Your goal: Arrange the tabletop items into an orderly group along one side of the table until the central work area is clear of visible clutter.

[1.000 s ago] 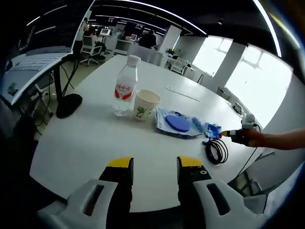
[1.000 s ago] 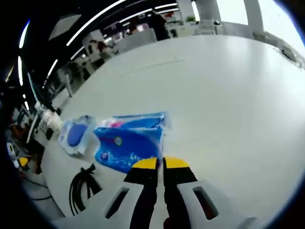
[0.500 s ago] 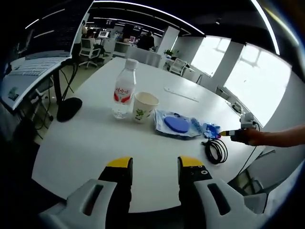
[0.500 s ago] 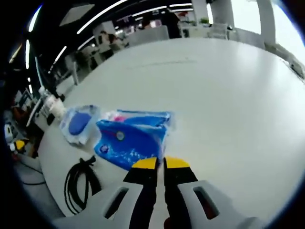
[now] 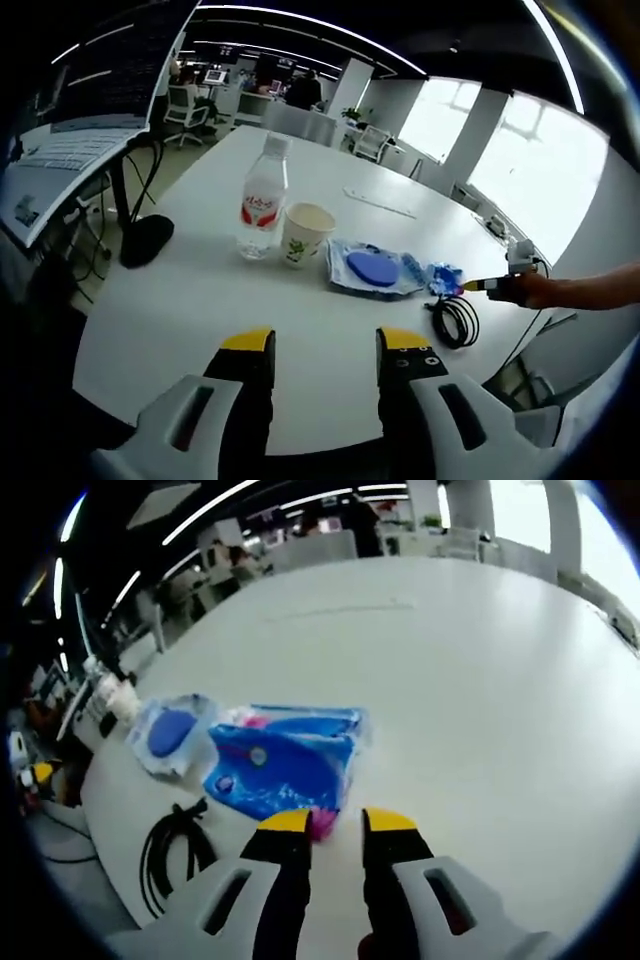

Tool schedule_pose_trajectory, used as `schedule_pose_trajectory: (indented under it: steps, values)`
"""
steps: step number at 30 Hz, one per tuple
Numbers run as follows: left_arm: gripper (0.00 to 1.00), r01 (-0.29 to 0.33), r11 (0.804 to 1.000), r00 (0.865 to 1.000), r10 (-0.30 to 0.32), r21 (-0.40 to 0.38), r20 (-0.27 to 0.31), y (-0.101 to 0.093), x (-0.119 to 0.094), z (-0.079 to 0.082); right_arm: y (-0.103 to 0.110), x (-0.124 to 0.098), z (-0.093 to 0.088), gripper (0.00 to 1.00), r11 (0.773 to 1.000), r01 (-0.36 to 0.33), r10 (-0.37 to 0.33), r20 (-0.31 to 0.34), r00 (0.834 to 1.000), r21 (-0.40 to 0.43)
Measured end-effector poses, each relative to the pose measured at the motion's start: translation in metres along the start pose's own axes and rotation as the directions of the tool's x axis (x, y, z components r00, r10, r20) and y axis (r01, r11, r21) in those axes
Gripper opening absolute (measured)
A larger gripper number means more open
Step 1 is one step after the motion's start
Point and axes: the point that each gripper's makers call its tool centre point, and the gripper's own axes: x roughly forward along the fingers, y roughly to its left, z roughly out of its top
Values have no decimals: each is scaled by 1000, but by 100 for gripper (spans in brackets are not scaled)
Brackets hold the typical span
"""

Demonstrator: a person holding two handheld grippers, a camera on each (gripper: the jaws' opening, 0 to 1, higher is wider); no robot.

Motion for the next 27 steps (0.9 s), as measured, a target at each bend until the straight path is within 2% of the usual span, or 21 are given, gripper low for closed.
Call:
schedule_pose_trajectory:
  steps: [5, 16, 27]
  values:
    - [40, 20, 1000, 1000, -20, 16, 3, -3, 5, 8, 4, -3, -2, 20, 1000, -11, 11, 1, 1000, -11]
    - [45, 66, 996, 998, -65, 53, -13, -8, 16, 17, 35, -24, 2, 25, 993, -41, 45, 31, 999, -110]
    - [45, 94, 992, 996, -93, 79, -11, -14, 20, 26, 51, -50, 3, 30, 991, -48, 58, 75, 995, -124]
